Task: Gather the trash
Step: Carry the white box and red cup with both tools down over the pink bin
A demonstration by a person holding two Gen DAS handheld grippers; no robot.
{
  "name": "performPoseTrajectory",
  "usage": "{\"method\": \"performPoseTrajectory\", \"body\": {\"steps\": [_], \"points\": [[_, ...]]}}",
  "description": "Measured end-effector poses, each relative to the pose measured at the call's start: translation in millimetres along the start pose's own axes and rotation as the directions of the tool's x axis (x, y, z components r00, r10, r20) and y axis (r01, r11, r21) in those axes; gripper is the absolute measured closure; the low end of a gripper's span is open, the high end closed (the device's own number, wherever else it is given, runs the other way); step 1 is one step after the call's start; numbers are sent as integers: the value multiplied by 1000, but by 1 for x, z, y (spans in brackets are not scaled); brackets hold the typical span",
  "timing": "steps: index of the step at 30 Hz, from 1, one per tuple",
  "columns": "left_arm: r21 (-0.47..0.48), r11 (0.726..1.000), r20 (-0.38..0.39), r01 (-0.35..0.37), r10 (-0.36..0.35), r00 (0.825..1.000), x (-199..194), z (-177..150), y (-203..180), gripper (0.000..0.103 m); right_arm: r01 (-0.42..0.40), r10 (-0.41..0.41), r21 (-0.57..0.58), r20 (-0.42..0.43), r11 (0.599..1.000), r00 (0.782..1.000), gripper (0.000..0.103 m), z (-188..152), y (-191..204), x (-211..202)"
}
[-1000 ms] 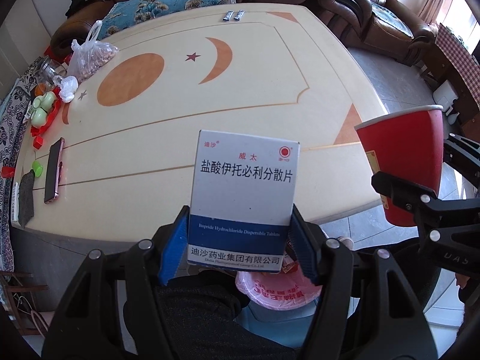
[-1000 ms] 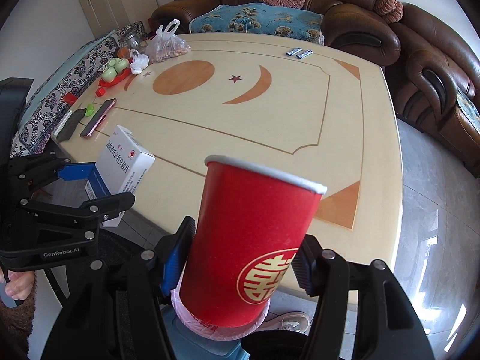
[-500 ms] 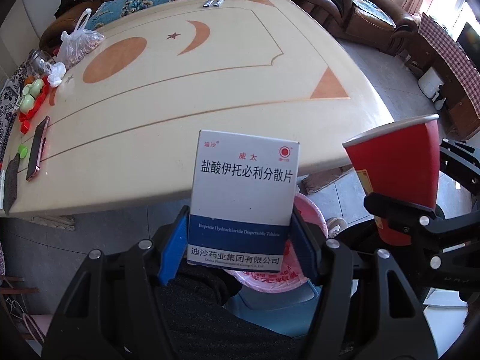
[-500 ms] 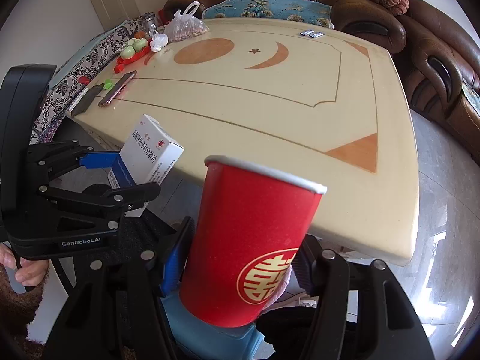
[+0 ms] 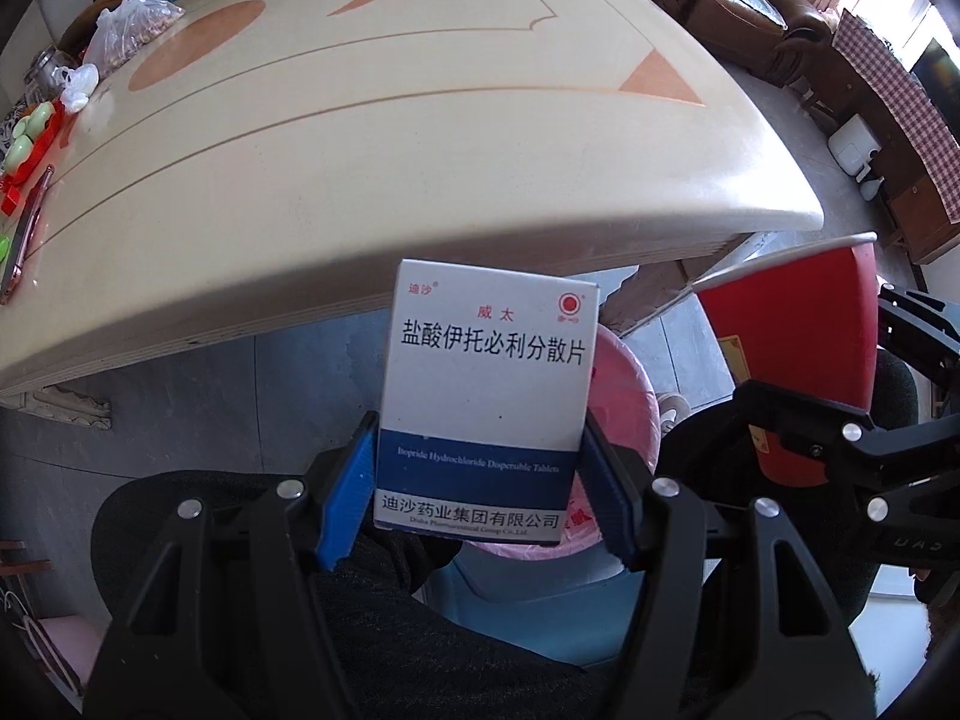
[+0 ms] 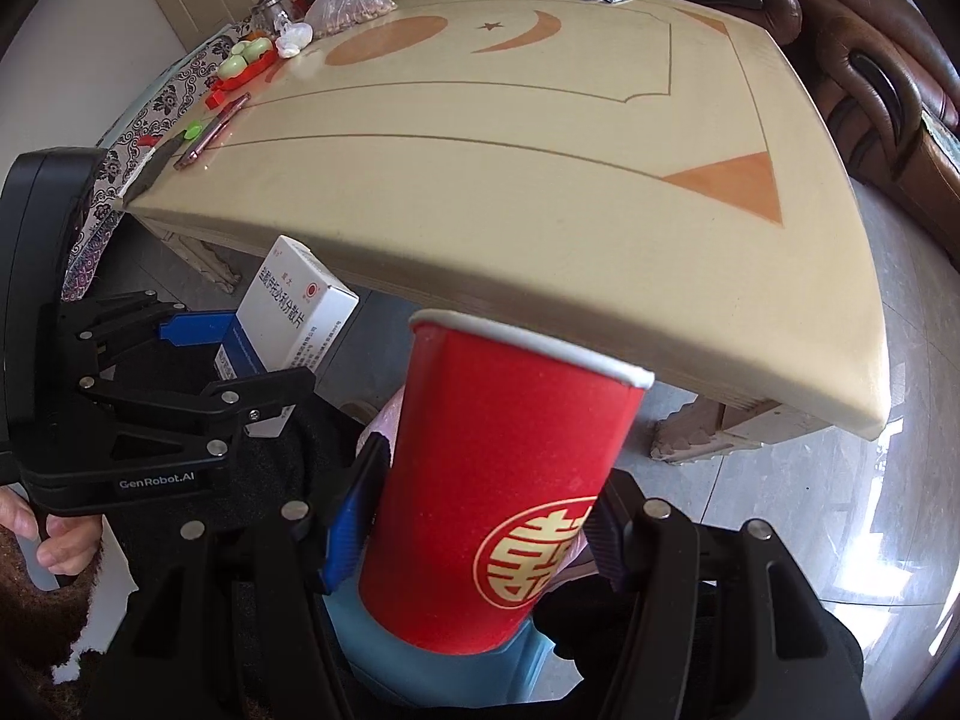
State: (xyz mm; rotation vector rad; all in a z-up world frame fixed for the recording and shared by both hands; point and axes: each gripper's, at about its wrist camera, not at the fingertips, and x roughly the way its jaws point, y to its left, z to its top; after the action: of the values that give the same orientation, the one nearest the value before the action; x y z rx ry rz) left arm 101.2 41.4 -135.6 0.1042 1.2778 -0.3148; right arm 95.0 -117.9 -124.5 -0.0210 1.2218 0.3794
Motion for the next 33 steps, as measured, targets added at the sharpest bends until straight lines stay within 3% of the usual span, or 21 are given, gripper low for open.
{"method": "performPoseTrajectory", "body": {"steps": [8, 20, 29, 33], "points": [[50, 998, -65, -26, 29, 997, 43, -17, -11, 40, -24, 27, 50, -52, 998, 998, 44, -18, -12, 40], [74, 997, -166, -3, 15, 986, 99, -23, -20, 40, -5, 15, 95, -102, 995, 995, 44, -40, -28, 94], [-7, 1000, -292, 27, -28, 956, 159, -34, -14, 40, 39, -15, 165, -145, 986, 989, 44, -56, -48, 144], [-5, 1000, -334, 12, -13, 942, 180, -38, -18, 40, 57, -26, 174, -174, 983, 984, 44, -61, -52, 167]]}}
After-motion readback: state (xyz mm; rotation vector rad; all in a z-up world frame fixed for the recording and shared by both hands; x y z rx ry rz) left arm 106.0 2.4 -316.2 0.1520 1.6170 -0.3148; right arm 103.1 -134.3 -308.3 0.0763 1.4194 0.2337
